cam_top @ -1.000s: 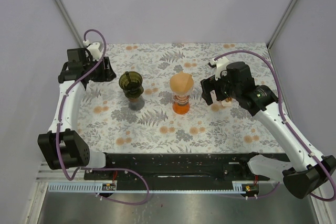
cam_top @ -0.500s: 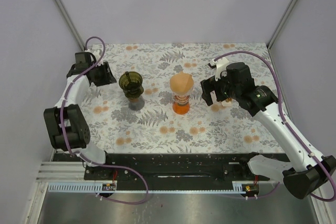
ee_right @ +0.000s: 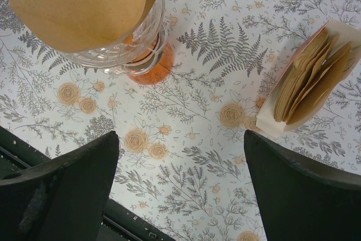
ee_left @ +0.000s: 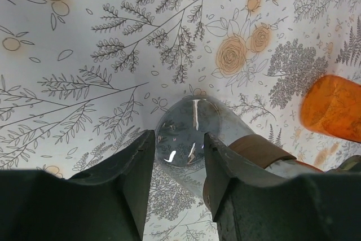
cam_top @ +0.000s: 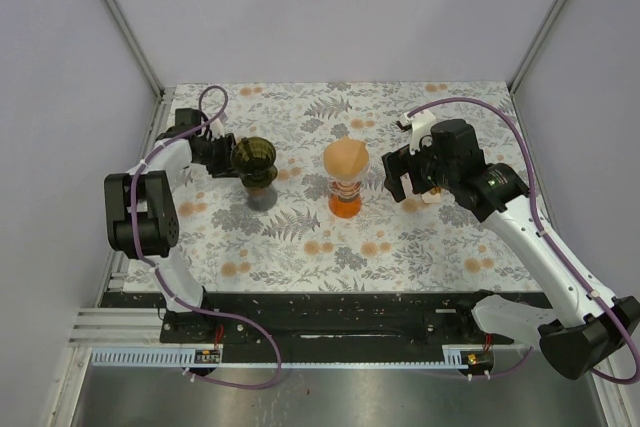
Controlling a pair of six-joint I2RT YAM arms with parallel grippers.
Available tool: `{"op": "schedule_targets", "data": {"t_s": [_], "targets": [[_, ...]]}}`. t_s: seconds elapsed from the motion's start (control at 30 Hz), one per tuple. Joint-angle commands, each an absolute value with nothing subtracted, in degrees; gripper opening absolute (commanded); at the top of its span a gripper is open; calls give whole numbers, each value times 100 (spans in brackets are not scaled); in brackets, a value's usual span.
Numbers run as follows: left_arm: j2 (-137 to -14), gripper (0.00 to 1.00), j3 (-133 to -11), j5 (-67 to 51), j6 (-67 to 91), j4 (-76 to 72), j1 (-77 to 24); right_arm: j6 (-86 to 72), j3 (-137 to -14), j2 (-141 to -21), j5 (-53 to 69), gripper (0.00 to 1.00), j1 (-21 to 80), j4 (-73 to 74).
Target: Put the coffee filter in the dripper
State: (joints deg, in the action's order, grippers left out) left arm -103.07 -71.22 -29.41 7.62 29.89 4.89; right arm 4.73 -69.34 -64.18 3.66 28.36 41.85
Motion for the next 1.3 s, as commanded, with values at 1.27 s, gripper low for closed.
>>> {"op": "schedule_targets", "data": {"t_s": [1.27], "targets": [[-8535,55,-6995,-2224,185,3849,220,133,-7460,-6345,334,99,2813,4227]]}}
